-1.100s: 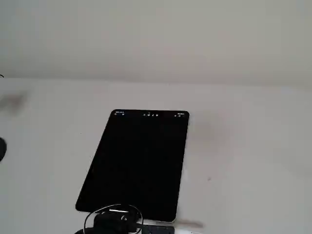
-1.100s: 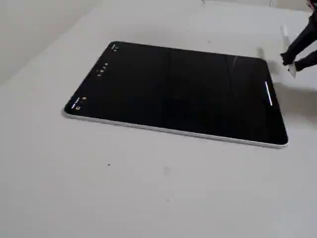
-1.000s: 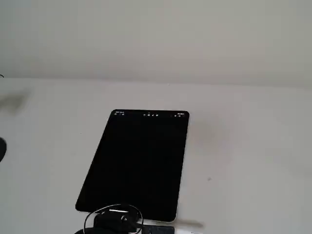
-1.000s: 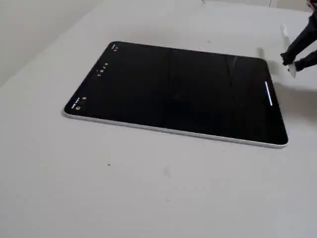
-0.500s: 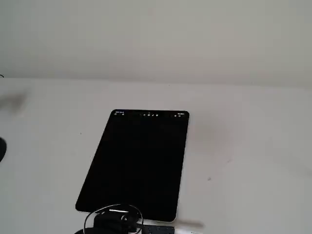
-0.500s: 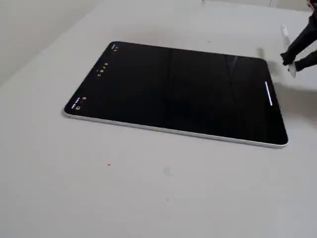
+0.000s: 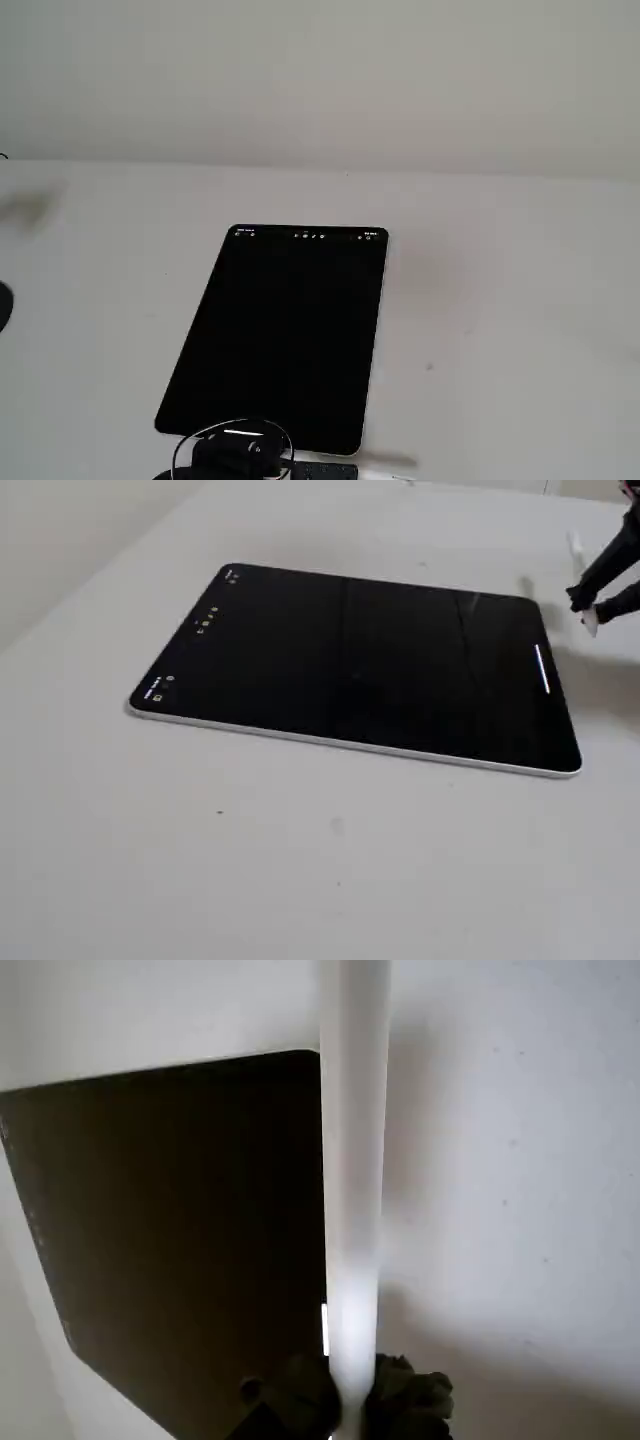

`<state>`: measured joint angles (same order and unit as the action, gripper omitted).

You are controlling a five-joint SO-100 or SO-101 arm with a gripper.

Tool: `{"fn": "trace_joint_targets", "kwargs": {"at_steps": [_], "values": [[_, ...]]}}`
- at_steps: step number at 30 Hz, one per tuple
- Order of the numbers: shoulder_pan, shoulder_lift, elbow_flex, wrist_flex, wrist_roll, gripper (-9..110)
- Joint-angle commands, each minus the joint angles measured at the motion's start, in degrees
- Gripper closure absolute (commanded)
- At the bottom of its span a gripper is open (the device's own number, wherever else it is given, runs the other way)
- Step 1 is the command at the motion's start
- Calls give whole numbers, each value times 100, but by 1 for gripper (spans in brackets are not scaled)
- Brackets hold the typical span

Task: Draw a circular shape on the ipad using the apple pencil

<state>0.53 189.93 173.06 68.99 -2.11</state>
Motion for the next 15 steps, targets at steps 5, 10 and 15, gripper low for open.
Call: {"fn": "trace_joint_targets", "kwargs": {"at_steps": [5,10,15], "values": [[-132,53,-18,-141,-114,101],[-149,53,-9,-211,-105,101],[-387,53,97,-1266,-1714,101]]}}
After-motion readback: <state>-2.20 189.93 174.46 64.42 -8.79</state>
